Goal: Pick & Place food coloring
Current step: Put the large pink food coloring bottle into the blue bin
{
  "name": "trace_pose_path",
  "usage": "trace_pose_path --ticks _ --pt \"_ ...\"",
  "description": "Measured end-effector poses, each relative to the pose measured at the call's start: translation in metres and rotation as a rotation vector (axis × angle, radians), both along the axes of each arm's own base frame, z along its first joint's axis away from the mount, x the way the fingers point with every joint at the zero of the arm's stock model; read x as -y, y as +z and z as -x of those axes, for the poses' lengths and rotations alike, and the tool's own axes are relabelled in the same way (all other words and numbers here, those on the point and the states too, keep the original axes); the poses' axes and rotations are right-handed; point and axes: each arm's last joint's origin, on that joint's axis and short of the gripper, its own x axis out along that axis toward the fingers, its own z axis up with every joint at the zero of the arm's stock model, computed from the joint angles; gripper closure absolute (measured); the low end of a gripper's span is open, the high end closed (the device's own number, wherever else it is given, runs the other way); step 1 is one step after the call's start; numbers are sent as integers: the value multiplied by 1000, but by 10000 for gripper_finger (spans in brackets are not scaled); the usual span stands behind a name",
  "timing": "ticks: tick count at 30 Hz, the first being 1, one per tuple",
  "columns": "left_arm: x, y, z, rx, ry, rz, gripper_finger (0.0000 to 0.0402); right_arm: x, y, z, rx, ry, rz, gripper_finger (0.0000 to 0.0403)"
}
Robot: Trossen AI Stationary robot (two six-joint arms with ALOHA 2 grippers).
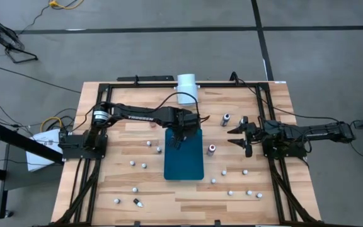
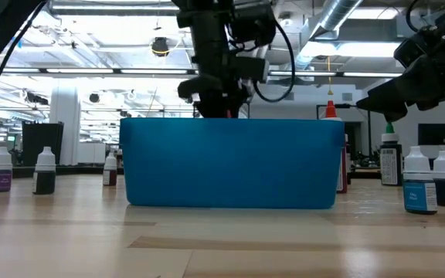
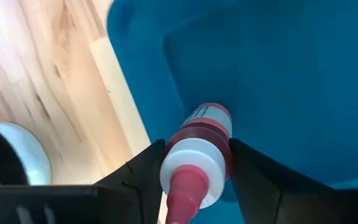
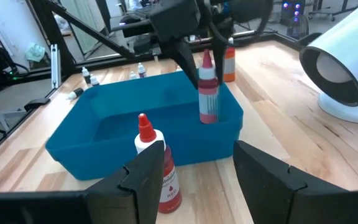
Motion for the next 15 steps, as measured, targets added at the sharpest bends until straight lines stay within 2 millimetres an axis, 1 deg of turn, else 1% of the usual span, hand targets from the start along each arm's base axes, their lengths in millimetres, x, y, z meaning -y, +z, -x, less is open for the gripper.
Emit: trace_pose_path --ticks 11,15 --pt "-2 1 1 -5 11 -7 248 0 0 0 0 0 0 219" --pt "-3 2 1 -7 29 -64 237 0 0 0 0 0 0 219"
